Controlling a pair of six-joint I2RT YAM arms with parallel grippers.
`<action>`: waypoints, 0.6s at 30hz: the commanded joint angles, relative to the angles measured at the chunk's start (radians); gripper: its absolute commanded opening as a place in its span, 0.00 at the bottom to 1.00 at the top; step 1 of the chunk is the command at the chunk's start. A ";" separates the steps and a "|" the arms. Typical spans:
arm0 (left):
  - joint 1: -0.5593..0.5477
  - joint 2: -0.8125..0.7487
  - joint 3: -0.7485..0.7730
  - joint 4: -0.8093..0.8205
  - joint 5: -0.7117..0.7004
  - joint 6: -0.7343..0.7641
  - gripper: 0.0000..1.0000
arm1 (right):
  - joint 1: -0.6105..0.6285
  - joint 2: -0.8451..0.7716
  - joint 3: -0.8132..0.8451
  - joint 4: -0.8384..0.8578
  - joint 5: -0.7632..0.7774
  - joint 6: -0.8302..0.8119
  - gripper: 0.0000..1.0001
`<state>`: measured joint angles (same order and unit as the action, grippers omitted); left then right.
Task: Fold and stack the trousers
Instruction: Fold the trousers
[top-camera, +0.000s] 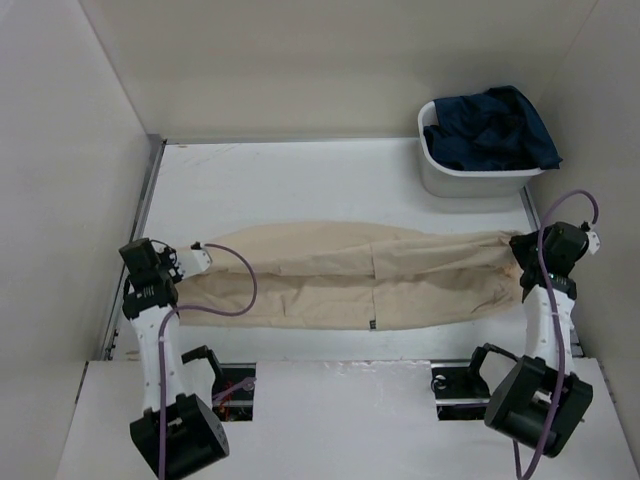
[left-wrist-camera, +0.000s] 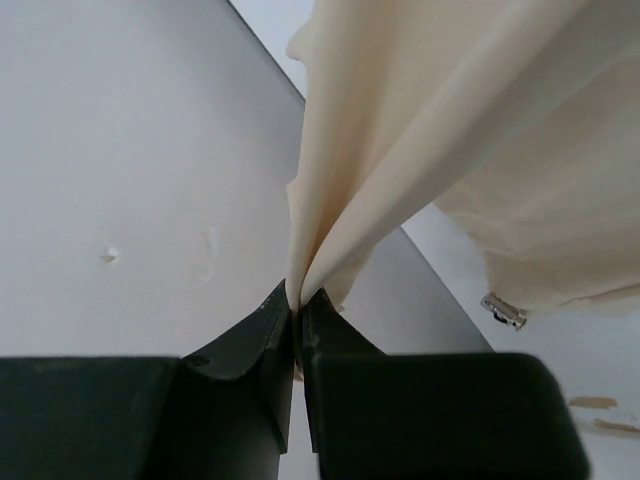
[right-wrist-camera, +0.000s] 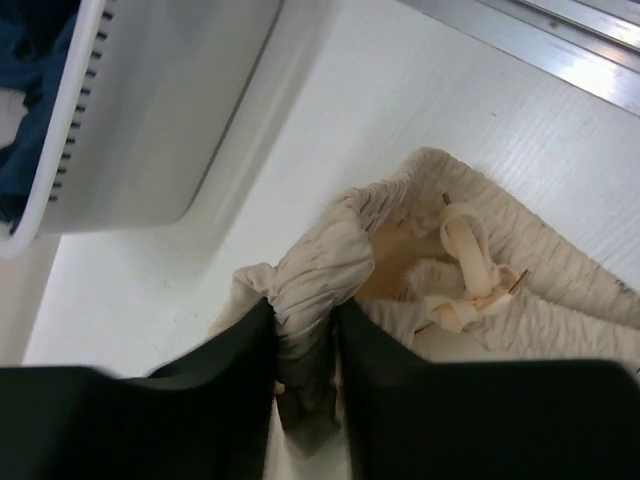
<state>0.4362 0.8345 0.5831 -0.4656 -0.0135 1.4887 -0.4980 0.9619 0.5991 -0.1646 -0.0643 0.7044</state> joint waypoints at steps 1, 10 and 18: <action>-0.014 -0.099 -0.063 -0.077 -0.037 0.025 0.04 | -0.011 -0.031 0.007 -0.050 0.122 0.020 0.39; -0.017 -0.294 -0.167 -0.243 -0.054 0.067 0.05 | 0.094 -0.205 0.030 -0.196 0.346 0.064 0.79; -0.017 -0.314 -0.200 -0.237 -0.059 0.045 0.06 | 0.281 0.030 0.232 -0.242 0.259 -0.212 0.96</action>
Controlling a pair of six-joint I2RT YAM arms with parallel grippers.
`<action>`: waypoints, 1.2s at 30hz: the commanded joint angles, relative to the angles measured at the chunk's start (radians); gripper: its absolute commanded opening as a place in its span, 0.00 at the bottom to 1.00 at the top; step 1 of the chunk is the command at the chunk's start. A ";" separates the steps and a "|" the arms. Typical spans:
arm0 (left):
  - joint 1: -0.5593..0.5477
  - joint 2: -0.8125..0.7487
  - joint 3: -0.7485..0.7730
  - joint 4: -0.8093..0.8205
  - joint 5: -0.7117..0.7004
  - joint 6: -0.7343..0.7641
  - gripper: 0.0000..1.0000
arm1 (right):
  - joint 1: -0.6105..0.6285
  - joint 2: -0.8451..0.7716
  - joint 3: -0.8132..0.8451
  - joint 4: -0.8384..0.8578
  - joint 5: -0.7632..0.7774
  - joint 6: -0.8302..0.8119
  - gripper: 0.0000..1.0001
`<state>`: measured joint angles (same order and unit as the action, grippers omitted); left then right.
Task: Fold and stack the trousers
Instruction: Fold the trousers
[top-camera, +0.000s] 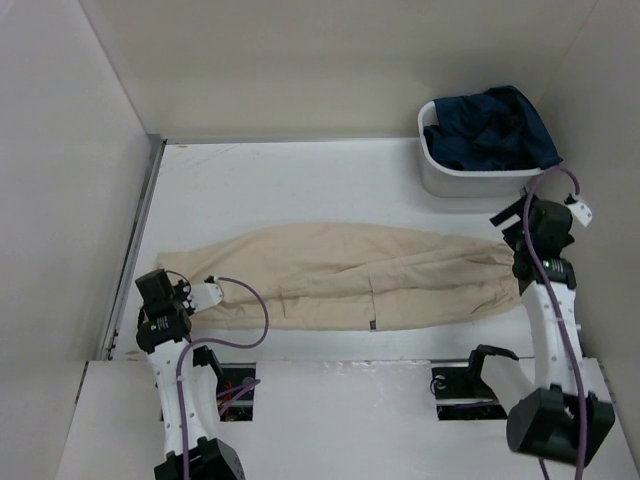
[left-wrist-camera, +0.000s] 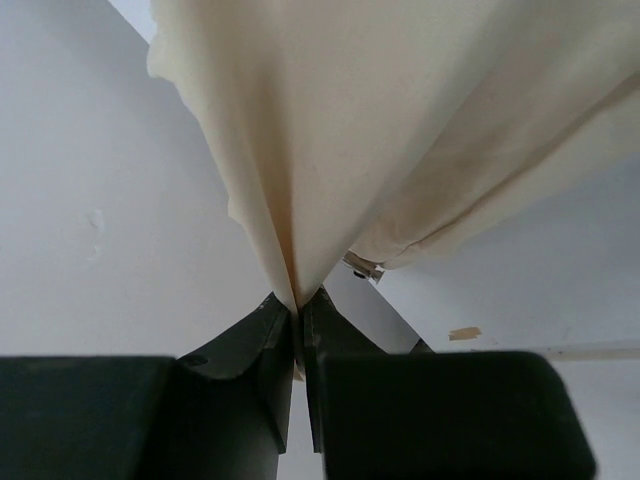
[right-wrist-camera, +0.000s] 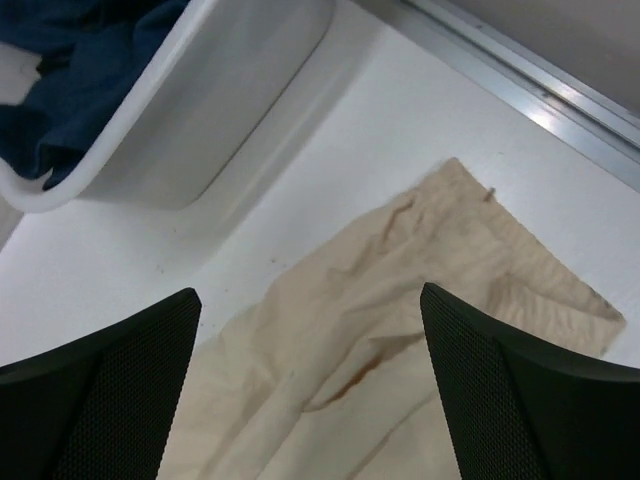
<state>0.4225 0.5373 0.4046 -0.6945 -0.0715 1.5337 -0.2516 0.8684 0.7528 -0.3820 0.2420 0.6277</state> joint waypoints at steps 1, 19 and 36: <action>-0.004 -0.023 -0.024 -0.004 -0.001 -0.003 0.06 | 0.050 0.170 0.097 -0.037 -0.055 -0.143 0.97; -0.037 -0.082 -0.036 -0.008 -0.033 -0.017 0.07 | 0.030 0.515 0.237 -0.264 -0.020 -0.269 0.22; -0.037 -0.122 -0.033 -0.013 -0.039 0.023 0.34 | -0.283 0.032 0.016 -0.489 0.005 0.000 0.38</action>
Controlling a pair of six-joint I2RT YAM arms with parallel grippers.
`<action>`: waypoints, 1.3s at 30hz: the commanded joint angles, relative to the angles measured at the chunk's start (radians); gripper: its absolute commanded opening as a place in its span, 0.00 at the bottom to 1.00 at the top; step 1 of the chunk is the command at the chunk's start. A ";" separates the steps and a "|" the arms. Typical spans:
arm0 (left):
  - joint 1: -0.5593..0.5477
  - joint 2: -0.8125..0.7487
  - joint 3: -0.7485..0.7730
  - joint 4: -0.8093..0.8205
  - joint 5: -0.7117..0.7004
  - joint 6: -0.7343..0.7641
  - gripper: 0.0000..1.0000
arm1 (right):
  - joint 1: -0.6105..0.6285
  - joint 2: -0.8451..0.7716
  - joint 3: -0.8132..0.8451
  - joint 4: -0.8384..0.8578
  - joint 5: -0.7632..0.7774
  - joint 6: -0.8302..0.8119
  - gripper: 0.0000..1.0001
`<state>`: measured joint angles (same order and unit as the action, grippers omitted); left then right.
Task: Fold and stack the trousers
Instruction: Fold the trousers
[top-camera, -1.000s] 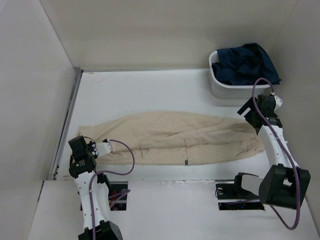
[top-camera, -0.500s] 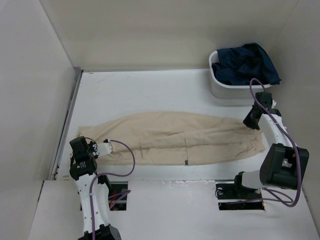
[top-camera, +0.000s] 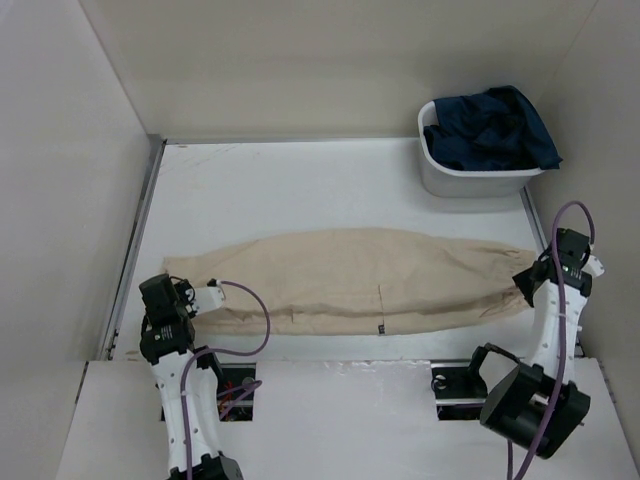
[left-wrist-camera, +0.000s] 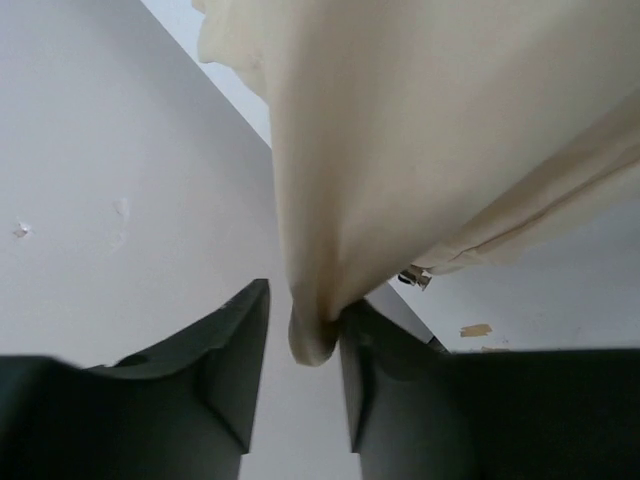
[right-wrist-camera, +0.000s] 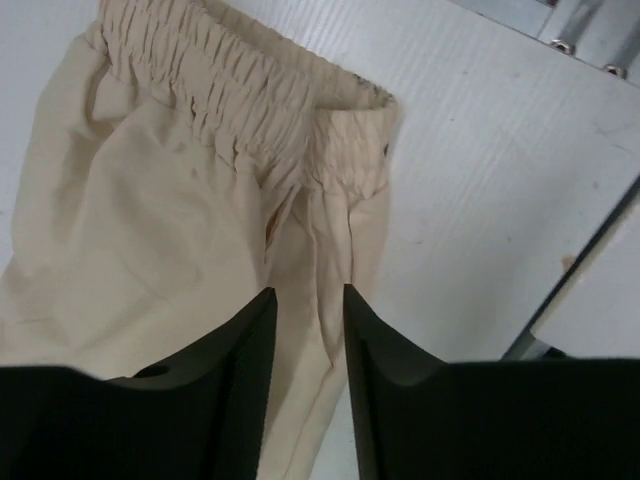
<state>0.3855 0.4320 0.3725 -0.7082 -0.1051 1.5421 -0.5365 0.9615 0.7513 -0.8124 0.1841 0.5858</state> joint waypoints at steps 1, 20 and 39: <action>0.000 -0.018 0.002 -0.011 -0.007 0.015 0.37 | -0.001 -0.073 0.040 -0.064 0.074 0.048 0.41; 0.036 0.471 0.325 0.115 0.272 -0.232 0.66 | 0.283 0.423 0.318 0.010 0.104 -0.363 1.00; 0.071 0.575 0.463 0.045 0.138 -0.106 0.56 | 0.280 0.540 0.220 0.029 0.114 -0.397 0.98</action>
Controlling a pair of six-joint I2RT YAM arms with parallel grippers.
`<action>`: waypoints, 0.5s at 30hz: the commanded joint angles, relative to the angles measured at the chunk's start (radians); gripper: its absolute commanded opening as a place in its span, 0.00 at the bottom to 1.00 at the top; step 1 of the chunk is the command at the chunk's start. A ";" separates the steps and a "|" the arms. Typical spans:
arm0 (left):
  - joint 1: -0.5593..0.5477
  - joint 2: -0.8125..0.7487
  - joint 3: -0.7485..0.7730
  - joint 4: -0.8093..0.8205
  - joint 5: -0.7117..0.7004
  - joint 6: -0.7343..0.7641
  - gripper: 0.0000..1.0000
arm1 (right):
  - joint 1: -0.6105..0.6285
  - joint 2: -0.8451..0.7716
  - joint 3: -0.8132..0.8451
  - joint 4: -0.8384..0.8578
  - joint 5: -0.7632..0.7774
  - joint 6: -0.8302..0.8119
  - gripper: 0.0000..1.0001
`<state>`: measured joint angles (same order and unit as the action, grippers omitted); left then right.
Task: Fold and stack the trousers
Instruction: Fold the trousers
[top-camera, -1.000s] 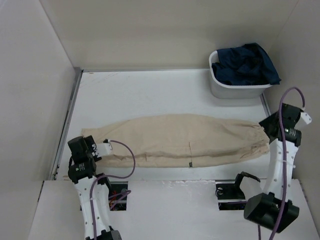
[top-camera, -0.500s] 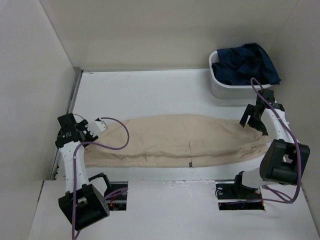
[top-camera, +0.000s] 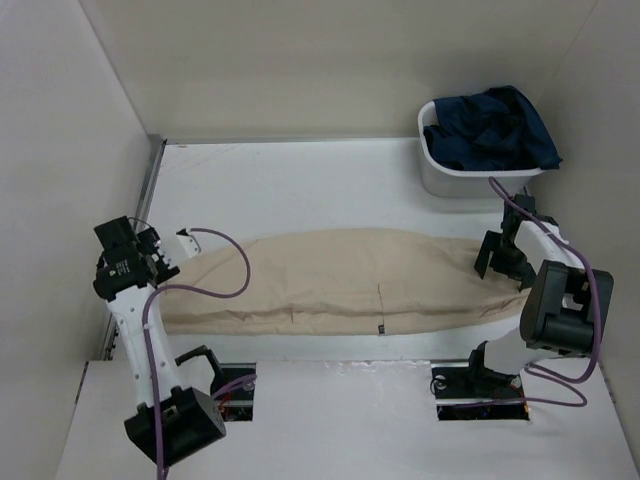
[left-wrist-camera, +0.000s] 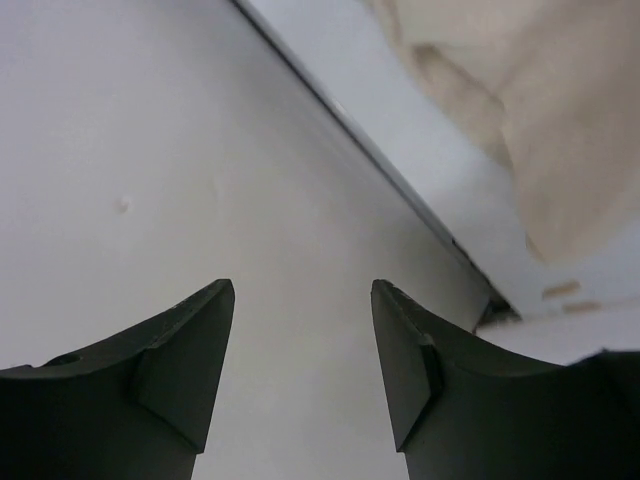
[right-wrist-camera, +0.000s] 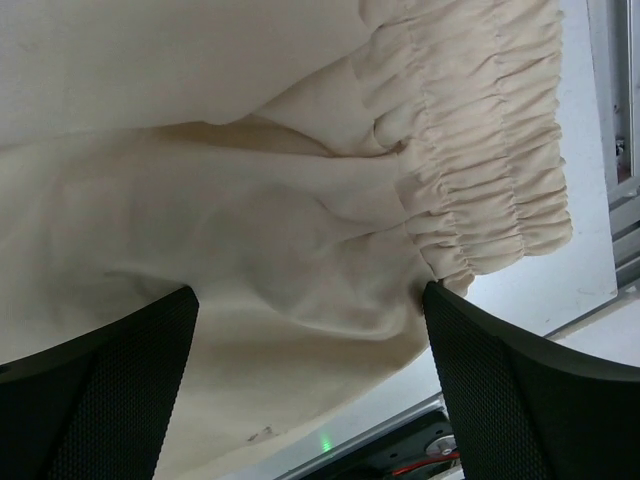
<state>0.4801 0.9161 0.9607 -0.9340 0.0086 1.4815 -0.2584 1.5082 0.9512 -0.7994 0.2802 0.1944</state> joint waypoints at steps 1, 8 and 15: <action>-0.037 0.137 -0.163 0.299 0.002 -0.058 0.56 | 0.001 -0.011 0.020 0.011 0.016 -0.007 0.99; -0.149 0.285 -0.212 0.393 0.068 -0.309 0.58 | 0.047 0.038 0.003 -0.001 0.027 0.002 1.00; -0.154 0.499 -0.278 0.609 -0.043 -0.310 0.40 | 0.080 0.103 -0.006 0.011 0.039 0.036 0.56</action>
<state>0.3176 1.3342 0.7155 -0.5140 0.0364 1.1912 -0.1684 1.6127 0.9497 -0.8001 0.2943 0.2096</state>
